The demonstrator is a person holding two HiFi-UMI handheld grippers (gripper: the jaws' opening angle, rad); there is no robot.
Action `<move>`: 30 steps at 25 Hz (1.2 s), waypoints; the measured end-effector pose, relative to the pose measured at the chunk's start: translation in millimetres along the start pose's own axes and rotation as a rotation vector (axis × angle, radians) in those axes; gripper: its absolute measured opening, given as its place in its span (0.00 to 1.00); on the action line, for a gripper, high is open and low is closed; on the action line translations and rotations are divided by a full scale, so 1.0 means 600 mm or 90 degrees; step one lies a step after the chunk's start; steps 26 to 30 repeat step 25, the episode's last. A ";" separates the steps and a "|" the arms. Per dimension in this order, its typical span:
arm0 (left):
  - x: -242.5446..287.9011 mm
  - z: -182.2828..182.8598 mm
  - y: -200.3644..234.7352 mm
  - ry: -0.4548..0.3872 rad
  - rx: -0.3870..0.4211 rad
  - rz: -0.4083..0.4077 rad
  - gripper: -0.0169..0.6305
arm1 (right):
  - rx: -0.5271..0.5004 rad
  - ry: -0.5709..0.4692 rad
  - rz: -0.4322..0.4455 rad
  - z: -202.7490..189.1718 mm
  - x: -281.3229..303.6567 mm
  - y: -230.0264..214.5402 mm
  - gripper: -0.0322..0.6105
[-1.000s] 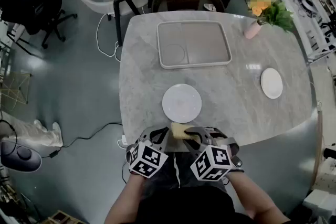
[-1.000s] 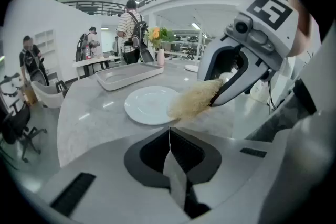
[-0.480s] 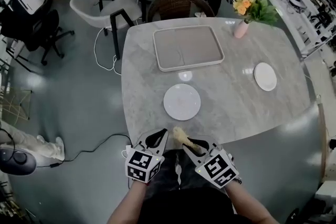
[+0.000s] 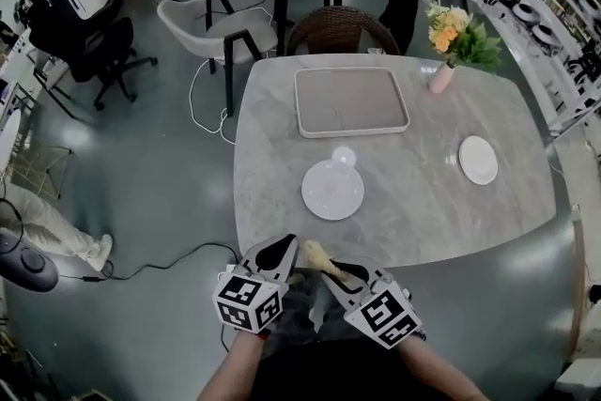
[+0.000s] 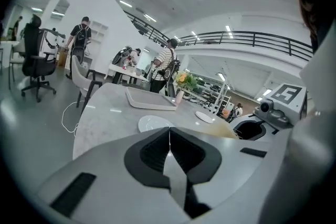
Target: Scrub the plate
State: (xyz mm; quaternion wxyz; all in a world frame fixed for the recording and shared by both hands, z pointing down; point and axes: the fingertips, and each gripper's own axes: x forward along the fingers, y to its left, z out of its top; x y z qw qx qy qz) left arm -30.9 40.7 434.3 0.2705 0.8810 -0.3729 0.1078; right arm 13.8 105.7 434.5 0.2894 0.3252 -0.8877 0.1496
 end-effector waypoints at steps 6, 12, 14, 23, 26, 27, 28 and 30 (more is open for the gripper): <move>-0.014 -0.023 -0.063 -0.029 -0.006 0.041 0.05 | -0.057 -0.007 0.033 -0.015 -0.059 -0.002 0.17; -0.037 -0.067 -0.159 -0.039 -0.010 0.069 0.05 | -0.041 -0.019 0.043 -0.067 -0.151 0.003 0.17; -0.049 -0.079 -0.185 -0.039 0.000 0.078 0.05 | -0.037 -0.028 0.043 -0.078 -0.173 0.009 0.17; -0.085 -0.113 -0.256 -0.055 0.012 0.097 0.05 | -0.028 -0.064 0.058 -0.109 -0.238 0.051 0.17; -0.086 -0.124 -0.271 -0.052 0.016 0.094 0.05 | -0.028 -0.068 0.060 -0.119 -0.248 0.057 0.17; -0.086 -0.124 -0.271 -0.052 0.016 0.094 0.05 | -0.028 -0.068 0.060 -0.119 -0.248 0.057 0.17; -0.086 -0.124 -0.271 -0.052 0.016 0.094 0.05 | -0.028 -0.068 0.060 -0.119 -0.248 0.057 0.17; -0.086 -0.124 -0.271 -0.052 0.016 0.094 0.05 | -0.028 -0.068 0.060 -0.119 -0.248 0.057 0.17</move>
